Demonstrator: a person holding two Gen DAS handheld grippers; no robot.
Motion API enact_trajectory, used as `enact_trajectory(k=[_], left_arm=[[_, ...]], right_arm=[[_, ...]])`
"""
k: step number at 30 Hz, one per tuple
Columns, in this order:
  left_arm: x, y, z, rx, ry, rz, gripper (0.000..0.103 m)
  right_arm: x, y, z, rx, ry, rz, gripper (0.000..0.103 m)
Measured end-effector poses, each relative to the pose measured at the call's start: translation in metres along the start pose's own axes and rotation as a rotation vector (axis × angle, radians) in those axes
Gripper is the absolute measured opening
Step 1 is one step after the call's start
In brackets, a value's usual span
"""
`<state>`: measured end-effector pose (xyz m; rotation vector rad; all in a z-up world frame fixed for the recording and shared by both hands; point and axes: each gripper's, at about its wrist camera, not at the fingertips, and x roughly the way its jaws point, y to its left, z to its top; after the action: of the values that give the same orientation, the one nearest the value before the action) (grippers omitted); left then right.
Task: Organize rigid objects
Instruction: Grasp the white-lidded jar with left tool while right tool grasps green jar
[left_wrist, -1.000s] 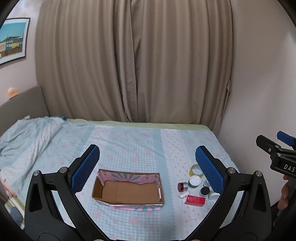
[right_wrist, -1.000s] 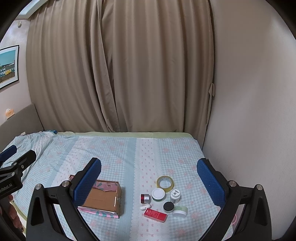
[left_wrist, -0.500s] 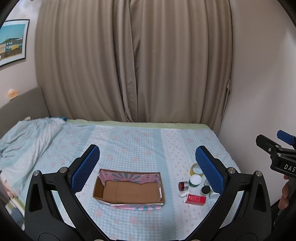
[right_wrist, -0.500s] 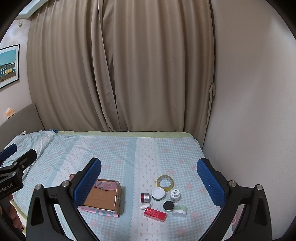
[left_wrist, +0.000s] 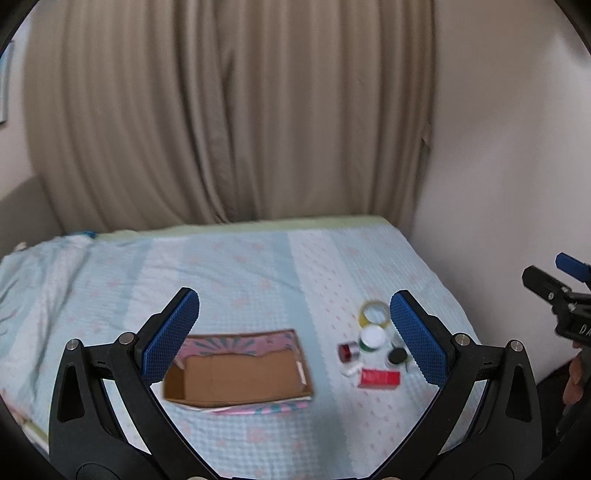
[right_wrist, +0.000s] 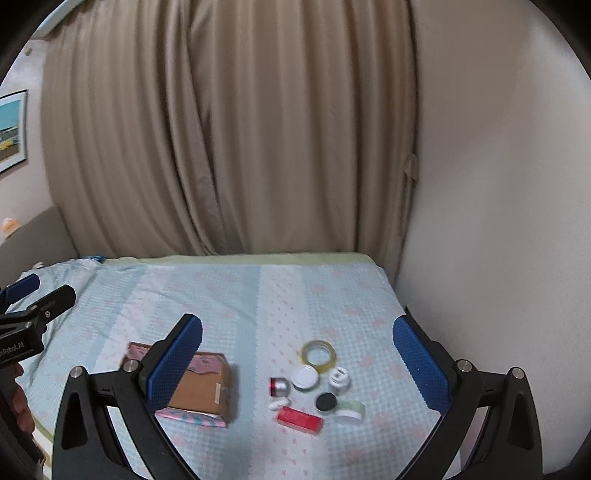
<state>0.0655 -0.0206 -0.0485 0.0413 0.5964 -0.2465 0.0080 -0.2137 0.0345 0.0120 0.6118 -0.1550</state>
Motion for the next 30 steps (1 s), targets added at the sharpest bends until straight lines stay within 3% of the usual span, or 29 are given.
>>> enact_trajectory(k=[7,11,16,28,30], left_arm=[[0.097,-0.04,-0.028,0.017,0.175,-0.078,0.103],[0.156,-0.076,-0.04,0.094,0.247,-0.077,0.103],[0.227,-0.117,-0.062,0.174,0.318,-0.124,0.103],[0.417,-0.187,-0.152,0.377,0.57,-0.238,0.102],[0.44,-0.192,-0.164,0.41,0.598,-0.247,0.102]], right_arm=[[0.056,-0.055,-0.051,0.128,0.073,-0.036,0.103],[0.104,-0.072,-0.08,0.214,0.181,-0.004,0.103],[0.171,-0.096,-0.126,0.196,0.337,-0.019,0.103],[0.298,-0.129,-0.222,0.387,0.585,-0.017,0.103],[0.315,-0.128,-0.231,0.382,0.622,-0.012,0.098]])
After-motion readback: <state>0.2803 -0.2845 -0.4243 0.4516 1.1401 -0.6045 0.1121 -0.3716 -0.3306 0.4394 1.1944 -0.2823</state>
